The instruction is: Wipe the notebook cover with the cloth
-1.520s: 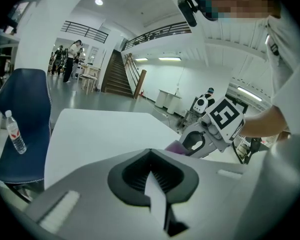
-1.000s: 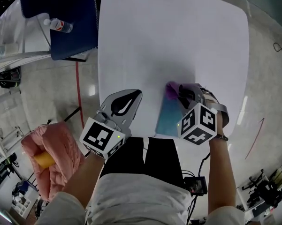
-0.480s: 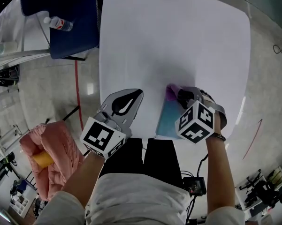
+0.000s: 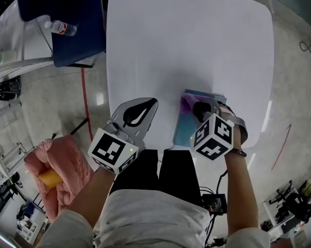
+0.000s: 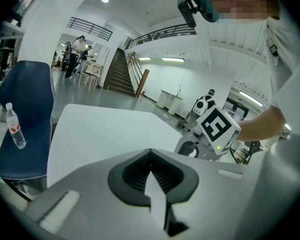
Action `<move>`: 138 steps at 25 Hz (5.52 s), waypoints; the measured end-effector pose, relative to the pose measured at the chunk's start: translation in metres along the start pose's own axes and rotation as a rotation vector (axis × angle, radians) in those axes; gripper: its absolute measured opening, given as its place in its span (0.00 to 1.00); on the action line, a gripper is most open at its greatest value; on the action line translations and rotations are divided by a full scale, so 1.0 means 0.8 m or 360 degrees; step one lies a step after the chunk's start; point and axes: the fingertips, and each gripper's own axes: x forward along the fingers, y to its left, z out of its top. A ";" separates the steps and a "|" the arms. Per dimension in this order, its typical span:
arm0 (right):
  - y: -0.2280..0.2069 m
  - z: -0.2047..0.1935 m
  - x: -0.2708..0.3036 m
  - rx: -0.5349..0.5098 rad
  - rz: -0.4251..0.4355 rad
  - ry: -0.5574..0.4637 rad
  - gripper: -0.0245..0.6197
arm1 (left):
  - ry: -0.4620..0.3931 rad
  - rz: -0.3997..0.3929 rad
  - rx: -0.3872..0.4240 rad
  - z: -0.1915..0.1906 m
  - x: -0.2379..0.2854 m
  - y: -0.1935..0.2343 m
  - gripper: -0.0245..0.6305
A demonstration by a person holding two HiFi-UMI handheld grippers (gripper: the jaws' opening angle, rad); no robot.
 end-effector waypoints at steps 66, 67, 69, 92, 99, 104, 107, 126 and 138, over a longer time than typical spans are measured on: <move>0.192 -0.043 0.005 0.0181 0.0327 -0.0036 0.20 | 0.0011 -0.0118 0.0083 -0.030 -0.021 -0.064 0.04; 0.192 -0.043 0.005 0.0181 0.0327 -0.0037 0.20 | 0.0010 -0.0118 0.0083 -0.030 -0.021 -0.065 0.04; 0.193 -0.043 0.005 0.0180 0.0324 -0.0042 0.20 | 0.0009 -0.0123 0.0080 -0.030 -0.021 -0.067 0.04; 0.168 -0.024 -0.038 0.0279 0.0300 -0.0279 0.20 | 0.0009 -0.0148 0.0167 -0.001 -0.025 -0.087 0.04; 0.143 -0.017 -0.075 0.0332 0.0232 -0.0381 0.20 | -0.0015 -0.0128 0.0257 0.032 -0.035 -0.096 0.04; 0.119 -0.014 -0.110 0.0390 0.0132 -0.0468 0.20 | -0.0034 -0.0141 0.0311 0.058 -0.040 -0.114 0.04; 0.107 -0.014 -0.133 0.0468 0.0073 -0.0553 0.20 | -0.0043 -0.0148 0.0317 0.070 -0.044 -0.123 0.04; 0.063 -0.018 -0.268 0.0842 -0.0217 -0.1063 0.20 | -0.0009 -0.0238 0.0473 0.118 -0.050 -0.186 0.04; 0.024 -0.028 -0.330 0.1002 -0.0322 -0.1334 0.20 | -0.0055 -0.0228 0.0463 0.153 -0.043 -0.206 0.04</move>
